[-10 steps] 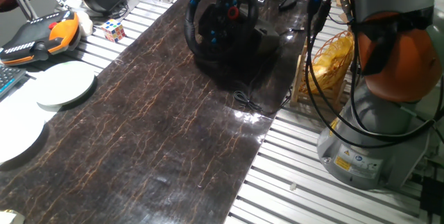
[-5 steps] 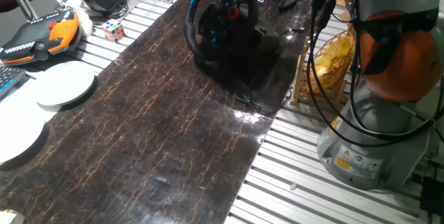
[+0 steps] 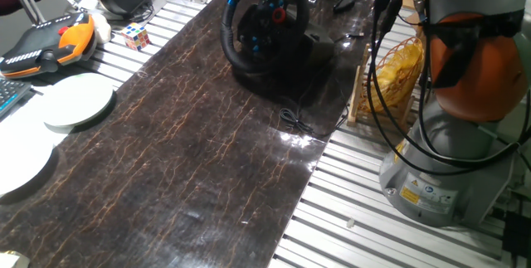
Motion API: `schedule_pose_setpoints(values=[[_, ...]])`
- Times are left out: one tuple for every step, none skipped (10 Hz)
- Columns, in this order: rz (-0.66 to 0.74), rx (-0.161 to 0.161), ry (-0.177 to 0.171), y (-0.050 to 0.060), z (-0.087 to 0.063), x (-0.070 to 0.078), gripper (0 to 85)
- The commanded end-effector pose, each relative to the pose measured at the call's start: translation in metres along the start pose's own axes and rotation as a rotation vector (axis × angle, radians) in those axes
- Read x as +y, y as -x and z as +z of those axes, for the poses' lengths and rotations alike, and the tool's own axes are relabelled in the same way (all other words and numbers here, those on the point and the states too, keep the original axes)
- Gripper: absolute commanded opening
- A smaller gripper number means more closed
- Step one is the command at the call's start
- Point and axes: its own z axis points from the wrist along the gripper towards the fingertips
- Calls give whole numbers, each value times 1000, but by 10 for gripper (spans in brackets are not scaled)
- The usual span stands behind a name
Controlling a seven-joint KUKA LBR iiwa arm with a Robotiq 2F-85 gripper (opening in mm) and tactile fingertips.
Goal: Rotate the steering wheel 90 degrees counterclockwise
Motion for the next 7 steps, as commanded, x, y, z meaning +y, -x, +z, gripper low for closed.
schedule_pose_setpoints(values=[[-2,5,-5,0,0,0,7],[-5,15,-15,0,0,-1,7],[-5,20,-20,-1,0,-2,7],[-7,22,-22,-1,0,-3,7],[-9,22,-22,-1,0,-3,7],[-15,19,-21,-1,1,-2,7],[-19,18,-20,-1,0,-2,7]])
